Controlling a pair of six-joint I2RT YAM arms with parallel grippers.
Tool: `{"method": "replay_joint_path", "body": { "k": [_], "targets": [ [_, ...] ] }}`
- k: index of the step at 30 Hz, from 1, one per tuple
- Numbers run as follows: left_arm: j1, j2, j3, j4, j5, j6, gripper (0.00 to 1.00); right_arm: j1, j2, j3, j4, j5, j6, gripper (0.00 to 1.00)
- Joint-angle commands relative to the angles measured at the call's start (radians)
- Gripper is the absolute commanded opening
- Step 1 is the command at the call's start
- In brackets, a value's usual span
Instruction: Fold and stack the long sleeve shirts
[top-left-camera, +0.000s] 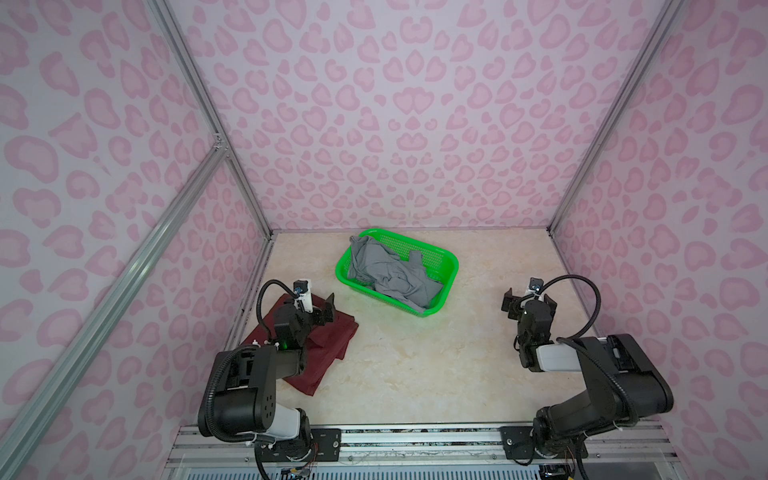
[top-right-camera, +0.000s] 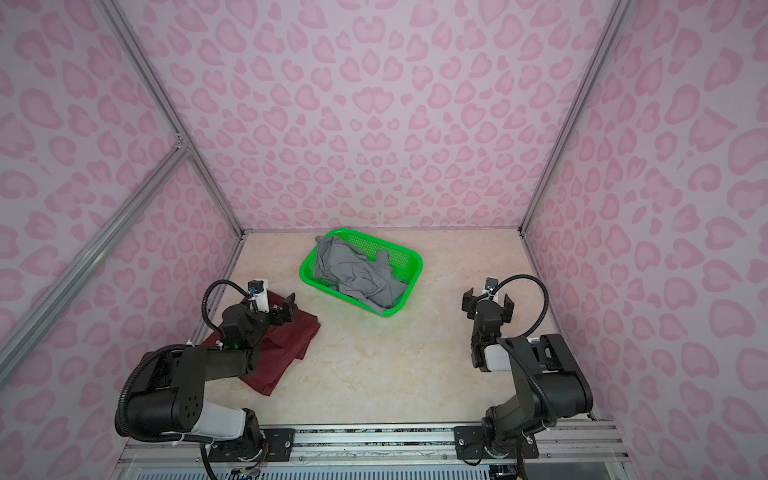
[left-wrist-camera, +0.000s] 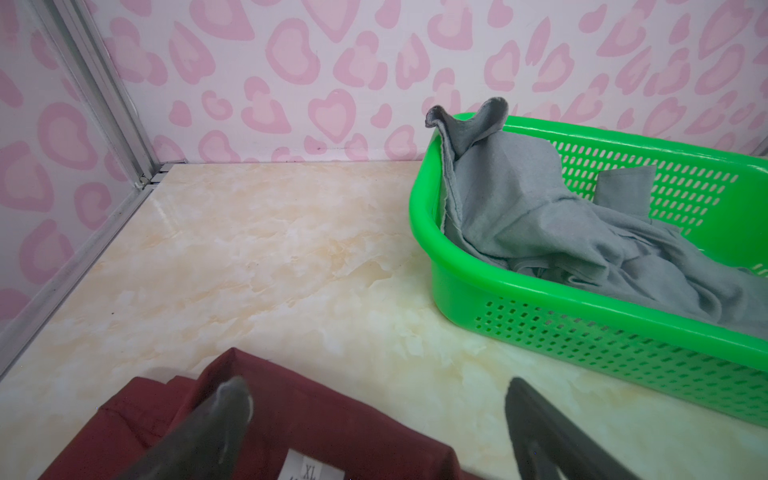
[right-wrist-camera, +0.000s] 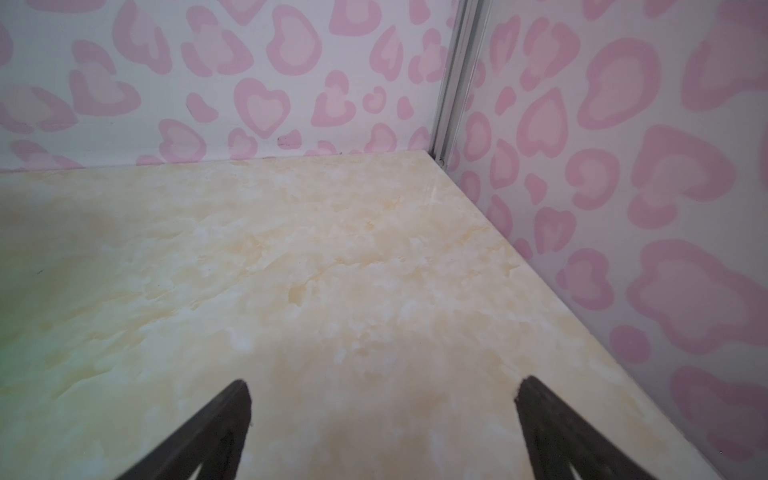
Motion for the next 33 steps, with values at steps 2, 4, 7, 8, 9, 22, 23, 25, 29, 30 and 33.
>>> {"method": "replay_joint_path", "body": {
  "k": [2, 4, 7, 8, 9, 22, 23, 25, 29, 30, 33],
  "targets": [
    [-0.007, -0.09, 0.022, -0.075, -0.031, -0.006, 0.97, 0.062, -0.181, 0.094, -0.229, 0.077, -0.023, 1.0],
    [-0.007, -0.153, 0.054, -0.171, -0.035, -0.007, 0.98, 0.074, -0.266, 0.132, -0.268, -0.043, 0.123, 1.0],
    [-0.007, -0.263, 0.078, -0.237, -0.04, -0.044, 0.97, 0.065, -0.313, 0.232, -0.319, -0.365, 0.399, 1.0],
    [-0.006, -0.31, 0.09, -0.263, -0.038, -0.059, 0.98, 0.065, -0.311, 0.28, -0.347, -0.462, 0.485, 1.0],
    [-0.005, -0.352, 0.101, -0.289, -0.03, -0.063, 0.97, 0.066, -0.301, 0.313, -0.346, -0.535, 0.538, 1.0],
    [-0.013, -0.791, 0.323, -0.982, -0.351, -0.555, 0.97, 0.532, 0.169, 1.086, -1.133, -0.374, 0.253, 1.0],
    [-0.022, -0.797, 0.328, -1.011, -0.342, -0.538, 0.97, 0.552, 0.218, 1.149, -1.187, -0.348, 0.23, 1.0],
    [-0.042, -0.81, 0.326, -1.067, -0.369, -0.512, 0.97, 0.589, 0.349, 1.292, -1.307, -0.28, 0.204, 0.95],
    [-0.07, -0.85, 0.317, -1.095, -0.468, -0.489, 0.97, 0.624, 0.601, 1.563, -1.539, -0.218, 0.187, 0.91],
    [-0.076, -0.858, 0.313, -1.093, -0.482, -0.481, 0.97, 0.634, 0.665, 1.637, -1.605, -0.195, 0.18, 0.9],
    [-0.083, -0.855, 0.314, -1.094, -0.478, -0.478, 0.97, 0.654, 0.806, 1.779, -1.708, -0.139, 0.182, 0.87]
  ]
}}
